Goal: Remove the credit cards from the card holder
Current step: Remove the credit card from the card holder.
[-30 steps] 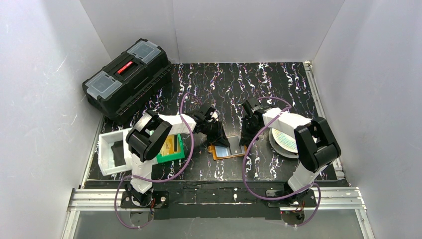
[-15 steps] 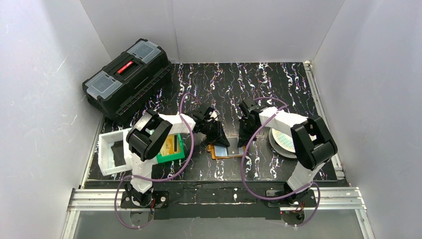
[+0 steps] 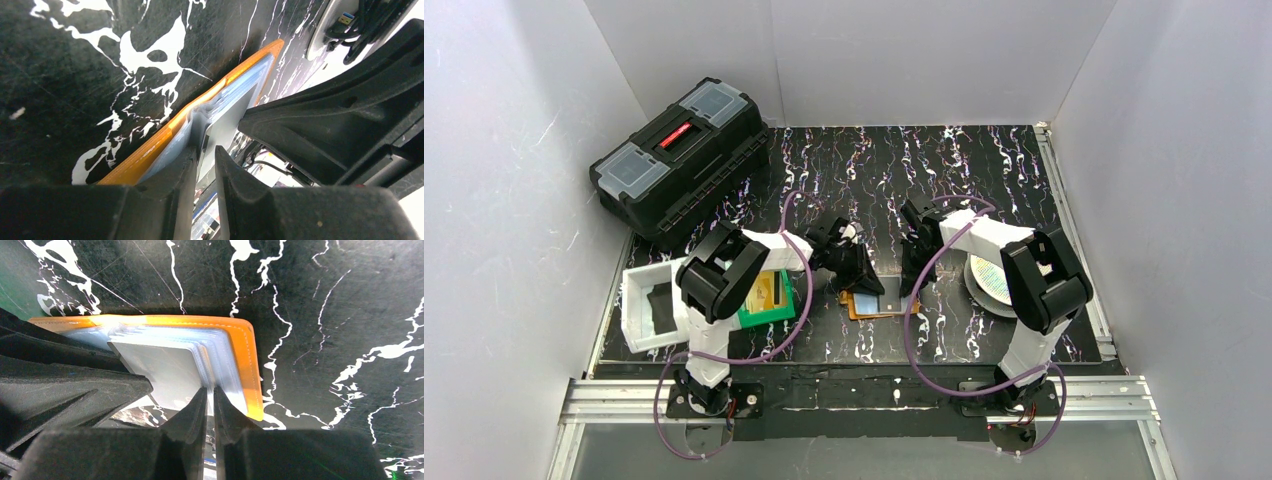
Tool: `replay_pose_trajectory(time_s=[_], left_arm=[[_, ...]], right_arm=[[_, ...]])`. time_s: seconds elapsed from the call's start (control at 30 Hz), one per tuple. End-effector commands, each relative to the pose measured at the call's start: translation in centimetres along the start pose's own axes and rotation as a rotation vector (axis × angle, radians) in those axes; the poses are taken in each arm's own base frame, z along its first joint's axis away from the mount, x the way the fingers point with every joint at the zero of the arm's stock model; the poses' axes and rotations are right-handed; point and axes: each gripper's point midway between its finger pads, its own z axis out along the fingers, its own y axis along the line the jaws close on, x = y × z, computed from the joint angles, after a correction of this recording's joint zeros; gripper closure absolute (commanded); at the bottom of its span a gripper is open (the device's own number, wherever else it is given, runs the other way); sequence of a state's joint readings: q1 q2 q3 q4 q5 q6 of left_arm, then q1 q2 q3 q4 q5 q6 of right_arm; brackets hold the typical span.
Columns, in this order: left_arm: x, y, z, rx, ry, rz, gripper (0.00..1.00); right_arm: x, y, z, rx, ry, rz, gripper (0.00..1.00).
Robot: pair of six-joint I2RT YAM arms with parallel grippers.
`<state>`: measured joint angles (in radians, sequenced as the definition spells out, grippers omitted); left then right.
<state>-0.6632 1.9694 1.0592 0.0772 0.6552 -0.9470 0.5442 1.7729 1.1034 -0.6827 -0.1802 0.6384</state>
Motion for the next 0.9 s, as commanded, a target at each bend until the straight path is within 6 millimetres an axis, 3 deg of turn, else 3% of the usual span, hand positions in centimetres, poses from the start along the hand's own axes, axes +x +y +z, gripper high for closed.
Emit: replay_pose_trajectory(time_s=[0.0,0.53,0.73,0.87], left_arm=[[0.5,-0.9,-1.1,0.073,-0.004,0.014,0.8],[1.3,0.3,-2.5,0.132,-0.015,-0.021,0.84],[1.3,-1.9,-2.7,0.293,-0.005,-0.006,0.9],[1.2,-2.2,-2.5,0.31,0.008,-0.012,0.9]], right_arm=[[0.9,-1.0,2.4,0.043,0.047,-0.009,0.85],[1.3,-1.8,3.3,0.045,0.081,0.021,0.88],[0.7,-4.2,3.0,0.039,0.076,0.09,0.9],[0.4,-5.6,2.8,0.037,0.067,0.13,0.92]])
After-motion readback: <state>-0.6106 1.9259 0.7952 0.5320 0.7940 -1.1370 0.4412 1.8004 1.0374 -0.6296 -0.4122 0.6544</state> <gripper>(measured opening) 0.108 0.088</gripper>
